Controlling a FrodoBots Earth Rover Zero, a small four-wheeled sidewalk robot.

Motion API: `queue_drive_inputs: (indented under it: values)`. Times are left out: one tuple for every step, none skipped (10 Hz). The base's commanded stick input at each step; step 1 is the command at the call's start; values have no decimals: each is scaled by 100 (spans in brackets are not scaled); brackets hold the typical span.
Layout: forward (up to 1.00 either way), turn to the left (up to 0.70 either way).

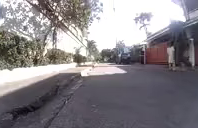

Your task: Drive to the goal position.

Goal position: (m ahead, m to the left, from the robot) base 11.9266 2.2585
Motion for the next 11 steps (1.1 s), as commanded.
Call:
queue_drive_inputs:
  values:
    - [0, 0]
    - [0, 0]
    - [0, 0]
    - [1, 0]
    - [14, 0]
    - [48, 0]
    - [66, 0]
    - [70, 0]
    - [70, 0]
    - [70, 0]
    - [70, 0]
